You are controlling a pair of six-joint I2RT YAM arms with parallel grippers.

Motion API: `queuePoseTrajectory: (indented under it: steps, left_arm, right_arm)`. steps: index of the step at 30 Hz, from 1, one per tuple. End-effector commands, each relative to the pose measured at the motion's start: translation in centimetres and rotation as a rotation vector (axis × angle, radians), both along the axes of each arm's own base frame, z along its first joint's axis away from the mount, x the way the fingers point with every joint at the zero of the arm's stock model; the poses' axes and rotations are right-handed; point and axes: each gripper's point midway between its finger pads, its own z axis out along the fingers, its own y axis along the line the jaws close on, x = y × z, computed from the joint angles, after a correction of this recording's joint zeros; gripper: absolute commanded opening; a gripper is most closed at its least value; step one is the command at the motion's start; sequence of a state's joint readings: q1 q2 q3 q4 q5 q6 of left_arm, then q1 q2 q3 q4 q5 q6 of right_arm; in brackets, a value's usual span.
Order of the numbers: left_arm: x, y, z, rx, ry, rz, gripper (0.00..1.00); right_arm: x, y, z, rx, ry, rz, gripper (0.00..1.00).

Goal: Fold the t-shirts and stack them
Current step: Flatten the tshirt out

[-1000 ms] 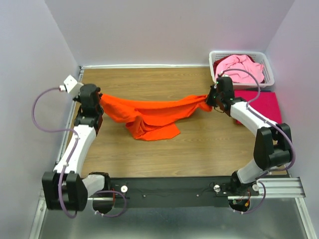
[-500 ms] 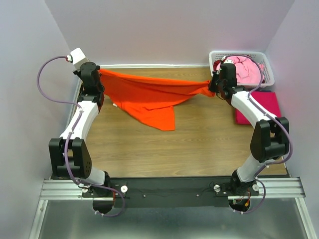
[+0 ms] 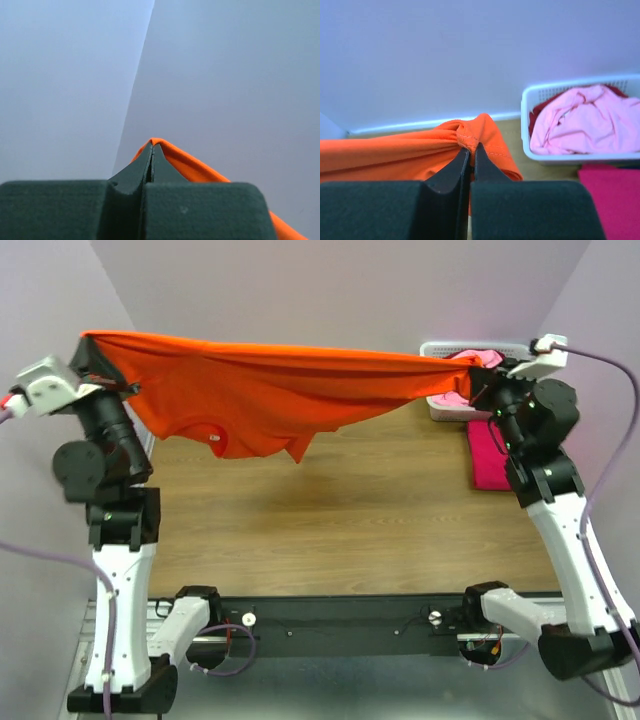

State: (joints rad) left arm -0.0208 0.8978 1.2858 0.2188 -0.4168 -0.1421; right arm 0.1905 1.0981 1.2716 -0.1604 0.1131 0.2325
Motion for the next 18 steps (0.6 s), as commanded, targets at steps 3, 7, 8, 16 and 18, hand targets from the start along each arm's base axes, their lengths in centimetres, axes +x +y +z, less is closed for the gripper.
queuePoseTrajectory:
  steps: [3, 7, 8, 16, 18]
  left_arm:
    - [-2.8, -0.1, 3.7, 0.127, -0.009, 0.032, 0.00]
    - [0.6, 0.0, 2.3, 0.186, 0.067, 0.059, 0.00]
    - [3.3, -0.1, 0.7, 0.194, 0.118, 0.053, 0.00]
    - [20.6, -2.1, -15.9, 0.200, 0.446, -0.088, 0.23]
    - [23.3, -2.2, -19.1, 0.176, 0.496, -0.101, 0.42]
  right_arm:
    - [-1.7, -0.6, -0.7, -0.046, 0.008, 0.000, 0.09]
    - [-0.2, 0.1, -3.3, -0.063, 0.078, 0.031, 0.09]
    - [0.2, 0.4, -4.2, -0.065, 0.102, 0.041, 0.09]
    - [6.4, 0.6, -19.4, -0.107, 0.472, -0.017, 0.09]
    - [7.4, 0.6, -22.0, -0.114, 0.533, -0.029, 0.16]
